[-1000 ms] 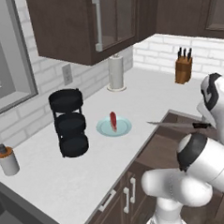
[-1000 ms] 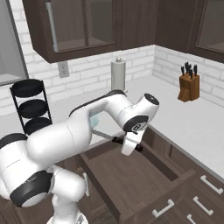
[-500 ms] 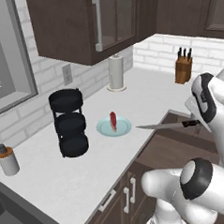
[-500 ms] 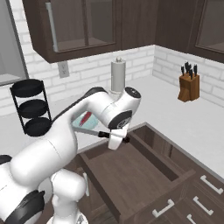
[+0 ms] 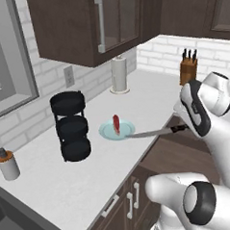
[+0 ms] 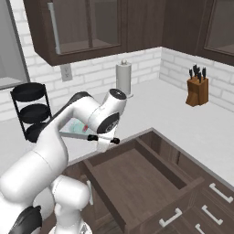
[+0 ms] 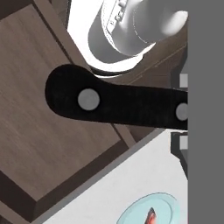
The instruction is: Pick up the knife from the drawer and place it on the cutting board. Then place the meat from the plate to the cutting board.
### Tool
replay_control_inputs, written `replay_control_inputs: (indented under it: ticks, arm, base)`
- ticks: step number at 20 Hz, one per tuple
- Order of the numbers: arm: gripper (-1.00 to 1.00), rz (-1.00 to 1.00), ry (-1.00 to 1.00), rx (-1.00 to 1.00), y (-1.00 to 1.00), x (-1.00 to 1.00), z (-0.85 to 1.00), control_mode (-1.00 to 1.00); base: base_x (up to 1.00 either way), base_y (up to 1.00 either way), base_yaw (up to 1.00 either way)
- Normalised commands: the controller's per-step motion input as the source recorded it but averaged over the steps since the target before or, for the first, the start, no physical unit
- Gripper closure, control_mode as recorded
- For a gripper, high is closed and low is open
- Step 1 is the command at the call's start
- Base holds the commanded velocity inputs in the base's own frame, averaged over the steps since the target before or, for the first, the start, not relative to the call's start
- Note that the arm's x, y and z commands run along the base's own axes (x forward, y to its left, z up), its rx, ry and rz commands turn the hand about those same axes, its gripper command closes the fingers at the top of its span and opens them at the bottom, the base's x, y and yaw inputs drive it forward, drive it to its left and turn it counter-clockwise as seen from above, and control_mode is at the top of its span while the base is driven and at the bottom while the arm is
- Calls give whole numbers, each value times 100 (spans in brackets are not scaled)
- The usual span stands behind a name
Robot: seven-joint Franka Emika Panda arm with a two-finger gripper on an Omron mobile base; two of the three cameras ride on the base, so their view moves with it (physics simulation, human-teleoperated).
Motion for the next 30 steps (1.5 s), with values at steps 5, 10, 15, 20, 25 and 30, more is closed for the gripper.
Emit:
replay_control_inputs:
  ticks: [5, 10, 15, 20, 25, 30]
  arm:
    - [100, 0, 0, -3, 38, -14, 0, 100]
    - [100, 0, 0, 0, 0, 0, 0, 100]
    - [100, 0, 0, 0, 0, 0, 0, 100]
    - [100, 0, 0, 0, 0, 0, 0, 100]
    - [100, 0, 0, 0, 0, 0, 0, 100]
    - [100, 0, 0, 0, 0, 0, 0, 100]
  base:
    - [-9, 8, 0]
    - [-52, 83, 13]
    - [-60, 96, 35]
    - [-36, 28, 58]
    - [-34, 20, 62]
    - [-44, 28, 57]
